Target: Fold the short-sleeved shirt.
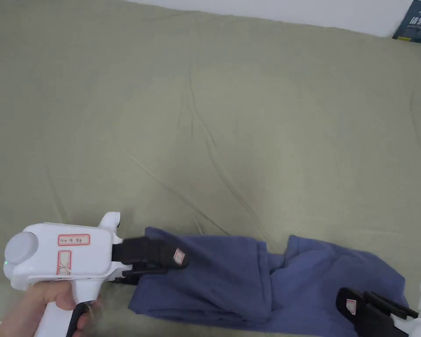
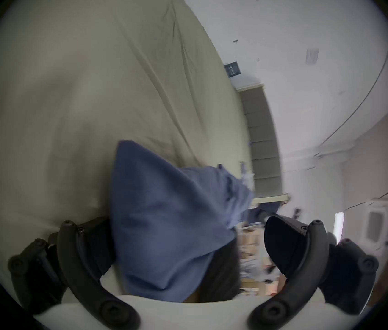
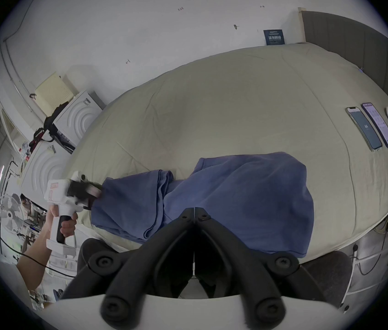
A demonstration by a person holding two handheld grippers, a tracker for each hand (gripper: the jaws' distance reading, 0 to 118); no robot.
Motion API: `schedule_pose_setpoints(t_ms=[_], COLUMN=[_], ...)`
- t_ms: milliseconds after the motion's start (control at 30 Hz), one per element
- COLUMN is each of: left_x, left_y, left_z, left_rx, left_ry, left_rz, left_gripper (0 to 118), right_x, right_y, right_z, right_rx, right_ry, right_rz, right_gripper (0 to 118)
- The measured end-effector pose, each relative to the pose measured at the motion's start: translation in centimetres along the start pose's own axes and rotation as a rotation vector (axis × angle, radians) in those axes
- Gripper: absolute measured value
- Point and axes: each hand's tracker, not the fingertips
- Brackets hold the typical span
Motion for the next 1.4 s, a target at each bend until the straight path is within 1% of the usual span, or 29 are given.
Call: schedule_pose_setpoints(t_ms=[33, 67, 100, 133, 200, 267, 333, 433, 500, 533, 633, 700, 733, 833, 933, 1033, 1100, 1200, 1267, 1333, 1400], left_x=[-0.4, -0.5, -0.4, 0.2, 0.7, 1.3, 2.1, 3.1, 2.7, 3.1, 4.7, 6.7, 8.3, 11.9, 15.6, 18.4, 20.6, 23.3, 24.3, 24.9, 25.0], left_y=[-0.2, -0.9, -1.2, -1.1, -1.4, -1.7, -2.1, -2.4, -2.3, -2.4, -2.7, -2.9, -3.4, -4.0, -4.6, -4.1, -4.1, -4.7, -5.4, -5.7, -6.0], left_z=[-0.8, -1.0, -0.9, 0.1, 0.5, 1.2, 2.1, 4.6, 7.5, 9.0, 13.7, 14.8, 14.8, 13.3, 11.0, 8.7, 6.4, 2.2, -1.2, -4.7, -8.5], left_rx=[-0.007, 0.024, 0.011, 0.034, 0.043, 0.047, 0.072, 0.11, 0.145, 0.189, 0.236, 0.225, 0.222, 0.212, 0.188, 0.155, 0.118, 0.042, 0.024, -0.031, -0.063], left_ry=[0.117, 0.14, -0.028, -0.009, 0.048, 0.068, 0.049, 0.106, 0.122, 0.167, 0.287, 0.397, 0.423, 0.429, 0.489, 0.532, 0.583, 0.662, 0.702, 0.725, 0.738], left_rz=[-0.031, -0.042, 0.039, 0.06, 0.009, 0.008, 0.011, -0.013, 0.003, 0.0, -0.052, -0.102, -0.127, -0.161, -0.25, -0.288, -0.331, -0.395, -0.419, -0.445, -0.472], left_gripper=[9, 9, 9, 9, 9, 9, 9, 9, 9, 9, 9, 9, 9, 9, 9, 9, 9, 9, 9, 9, 9], right_x=[0.0, 0.0, 0.1, 0.0, 0.1, 0.3, 0.4, 0.9, 1.1, 1.2, 1.7, 2.1, 2.2, 2.8, 3.0, 3.4, 4.0, 5.0, 5.8, 6.4, 7.1], right_y=[-0.1, -0.2, -0.3, -0.4, -0.6, -0.6, -0.6, -0.5, -0.3, -0.2, 0.1, 0.2, 0.3, 0.4, 0.5, 0.1, -0.3, -0.8, -1.2, -1.5, -1.9], right_z=[0.1, 0.2, 0.3, 0.5, 0.9, 1.2, 1.7, 2.5, 3.1, 3.3, 4.0, 4.3, 4.4, 5.0, 5.9, 6.6, 7.0, 7.4, 7.3, 7.3, 7.6], right_rx=[0.003, 0.007, 0.007, 0.007, 0.016, 0.017, 0.037, 0.056, 0.069, 0.075, 0.097, 0.113, 0.12, 0.143, 0.17, 0.184, 0.189, 0.197, 0.193, 0.195, 0.191], right_ry=[0.001, 0.007, 0.009, 0.01, 0.013, 0.016, 0.007, 0.021, 0.019, 0.021, 0.018, 0.013, 0.008, -0.001, -0.018, -0.034, -0.032, -0.028, -0.032, -0.049, -0.046], right_rz=[-0.005, -0.009, -0.013, -0.014, -0.01, -0.014, -0.014, -0.026, -0.013, -0.003, 0.015, 0.022, 0.026, 0.026, 0.03, 0.041, 0.026, -0.004, -0.02, -0.041, -0.055], right_gripper=[0, 0, 0, 0, 0, 0, 0, 0, 0, 0, 0, 0, 0, 0, 0, 0, 0, 0, 0, 0, 0])
